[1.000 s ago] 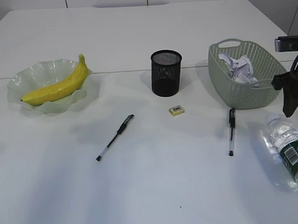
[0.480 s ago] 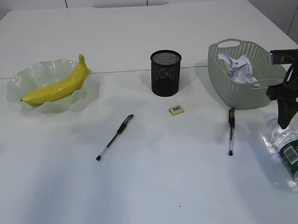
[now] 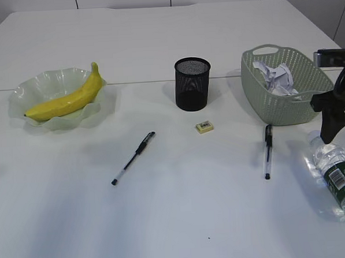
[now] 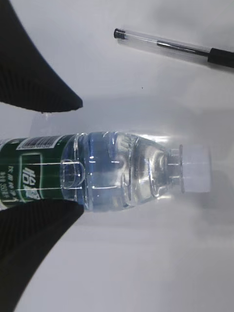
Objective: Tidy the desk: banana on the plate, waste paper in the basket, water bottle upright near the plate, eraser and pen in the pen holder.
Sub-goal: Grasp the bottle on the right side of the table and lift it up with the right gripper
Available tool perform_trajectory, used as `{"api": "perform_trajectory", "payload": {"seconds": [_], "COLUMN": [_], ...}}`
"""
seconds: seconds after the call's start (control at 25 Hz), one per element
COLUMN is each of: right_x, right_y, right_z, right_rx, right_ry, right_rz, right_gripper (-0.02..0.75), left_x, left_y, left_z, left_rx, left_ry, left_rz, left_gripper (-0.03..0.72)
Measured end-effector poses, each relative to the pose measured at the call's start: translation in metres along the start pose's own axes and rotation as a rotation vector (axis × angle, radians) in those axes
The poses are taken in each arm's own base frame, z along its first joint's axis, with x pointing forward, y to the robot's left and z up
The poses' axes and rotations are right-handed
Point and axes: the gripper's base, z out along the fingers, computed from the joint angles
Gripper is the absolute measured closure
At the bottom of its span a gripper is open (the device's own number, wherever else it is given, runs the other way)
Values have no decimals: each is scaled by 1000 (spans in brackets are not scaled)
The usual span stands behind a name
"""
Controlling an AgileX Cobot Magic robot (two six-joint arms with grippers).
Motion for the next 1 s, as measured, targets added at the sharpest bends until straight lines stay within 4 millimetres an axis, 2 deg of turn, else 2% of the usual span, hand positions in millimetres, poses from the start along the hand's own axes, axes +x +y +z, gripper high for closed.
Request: {"api": "perform_trajectory", "payload": {"seconds": [0.24, 0.52, 0.72, 1.0], "right_x": [-10, -30, -32, -33], "right_y": [-2, -3, -4, -6], "right_z": [28, 20, 40, 54], "right_rx": [-6, -1, 0, 12], "right_ry": [48, -16, 45, 82], "right_rz": [6, 11, 24, 24], "right_gripper": [307, 220, 213, 212], "left_x": [0, 0, 0, 0], "left_y": [0, 0, 0, 0], "left_z": [0, 0, 0, 0], "left_rx": [0, 0, 0, 0], "left_ry": [0, 0, 0, 0], "left_rz": [0, 0, 0, 0], "left_gripper": [274, 274, 274, 274]}}
